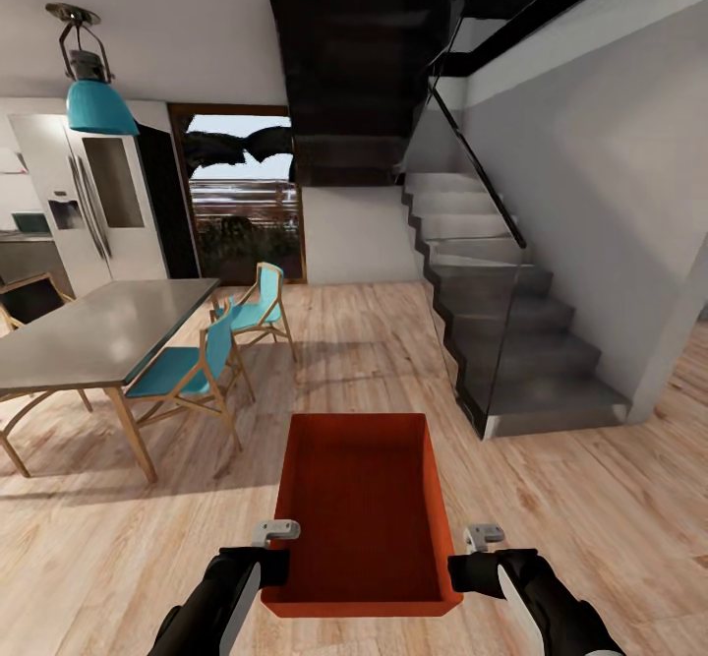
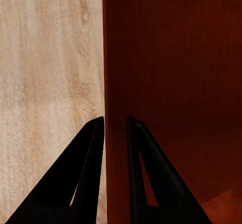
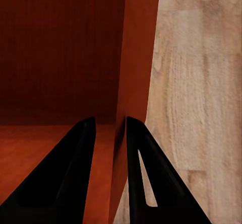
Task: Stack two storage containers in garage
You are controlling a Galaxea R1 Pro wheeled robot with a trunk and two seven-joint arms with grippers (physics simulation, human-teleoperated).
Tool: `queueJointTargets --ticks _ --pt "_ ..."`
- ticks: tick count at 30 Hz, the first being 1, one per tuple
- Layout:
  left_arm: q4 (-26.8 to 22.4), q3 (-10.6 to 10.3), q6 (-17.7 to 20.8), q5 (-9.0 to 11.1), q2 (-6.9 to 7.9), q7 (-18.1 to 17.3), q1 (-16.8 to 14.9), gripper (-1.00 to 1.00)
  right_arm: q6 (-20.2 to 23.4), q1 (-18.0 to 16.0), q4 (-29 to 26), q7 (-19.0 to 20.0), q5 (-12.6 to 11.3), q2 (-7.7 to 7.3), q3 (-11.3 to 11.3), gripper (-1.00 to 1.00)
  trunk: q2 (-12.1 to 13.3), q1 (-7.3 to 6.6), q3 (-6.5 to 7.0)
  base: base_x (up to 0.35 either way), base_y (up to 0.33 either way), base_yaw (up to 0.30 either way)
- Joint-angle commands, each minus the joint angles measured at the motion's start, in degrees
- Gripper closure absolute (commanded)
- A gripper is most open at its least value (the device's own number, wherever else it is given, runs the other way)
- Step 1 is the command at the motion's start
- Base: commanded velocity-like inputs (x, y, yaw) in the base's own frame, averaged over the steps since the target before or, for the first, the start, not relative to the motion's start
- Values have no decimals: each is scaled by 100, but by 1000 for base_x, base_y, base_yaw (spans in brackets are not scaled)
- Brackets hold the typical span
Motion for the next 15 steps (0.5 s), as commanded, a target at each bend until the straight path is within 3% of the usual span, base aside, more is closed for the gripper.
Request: queueJointTargets --ticks 1,5,15 --pt "1 10 37 -140 9 27 -1 100 -130 -5 -16 -13 -12 -17 51 100 35 -22 10 0 0 0" --pt "2 14 37 -140 9 27 -1 100 -129 -5 -16 -13 -17 -17 44 100 196 -110 82 0 0 -134" --pt "1 10 37 -140 9 27 -1 100 -129 -5 -16 -13 -13 -17 51 100 597 -329 261 0 0 -268"
